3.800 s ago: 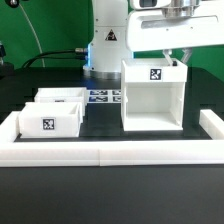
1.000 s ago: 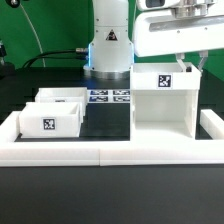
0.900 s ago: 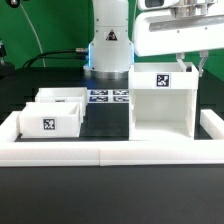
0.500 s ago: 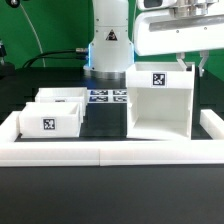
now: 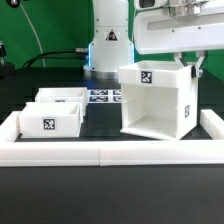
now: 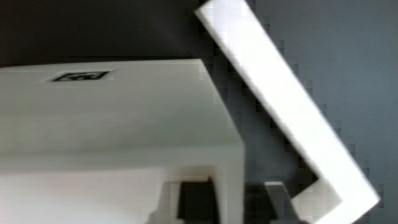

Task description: Assemble drawer

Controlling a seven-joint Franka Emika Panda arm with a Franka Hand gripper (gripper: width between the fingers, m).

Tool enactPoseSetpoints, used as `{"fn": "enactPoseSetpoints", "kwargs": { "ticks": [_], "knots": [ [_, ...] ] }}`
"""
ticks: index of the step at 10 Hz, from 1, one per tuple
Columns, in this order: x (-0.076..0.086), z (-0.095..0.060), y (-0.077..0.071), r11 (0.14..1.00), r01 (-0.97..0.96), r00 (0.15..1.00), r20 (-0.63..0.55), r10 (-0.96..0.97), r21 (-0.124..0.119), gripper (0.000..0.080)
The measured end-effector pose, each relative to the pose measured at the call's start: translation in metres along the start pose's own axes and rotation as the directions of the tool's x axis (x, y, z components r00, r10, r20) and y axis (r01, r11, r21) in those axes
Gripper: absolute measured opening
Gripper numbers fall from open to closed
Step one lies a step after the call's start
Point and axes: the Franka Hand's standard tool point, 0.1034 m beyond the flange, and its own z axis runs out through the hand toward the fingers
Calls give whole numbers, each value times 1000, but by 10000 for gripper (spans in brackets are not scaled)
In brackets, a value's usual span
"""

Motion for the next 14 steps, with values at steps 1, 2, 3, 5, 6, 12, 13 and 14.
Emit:
{"fn": "enactPoseSetpoints", "kwargs": {
  "ticks": [1, 2, 3, 5, 6, 12, 13, 14],
  "knots": [
    [-2, 0, -1, 997, -72, 997, 5, 72, 4, 41],
    [-3, 0, -2, 992, -126, 992, 11, 126, 8, 41],
    [-4, 0, -3, 989, -145, 989, 13, 145, 10, 41],
    [-5, 1, -4, 972, -234, 972, 22, 234, 13, 41],
    [-6, 1, -4, 947, -320, 947, 35, 319, 17, 41],
    [0, 7, -9, 712, -702, 709, 97, 698, 7, 41],
    [-1, 7, -10, 692, -722, 688, 102, 718, 5, 41],
    [-1, 7, -10, 693, -721, 690, 102, 717, 5, 41]
  ]
}}
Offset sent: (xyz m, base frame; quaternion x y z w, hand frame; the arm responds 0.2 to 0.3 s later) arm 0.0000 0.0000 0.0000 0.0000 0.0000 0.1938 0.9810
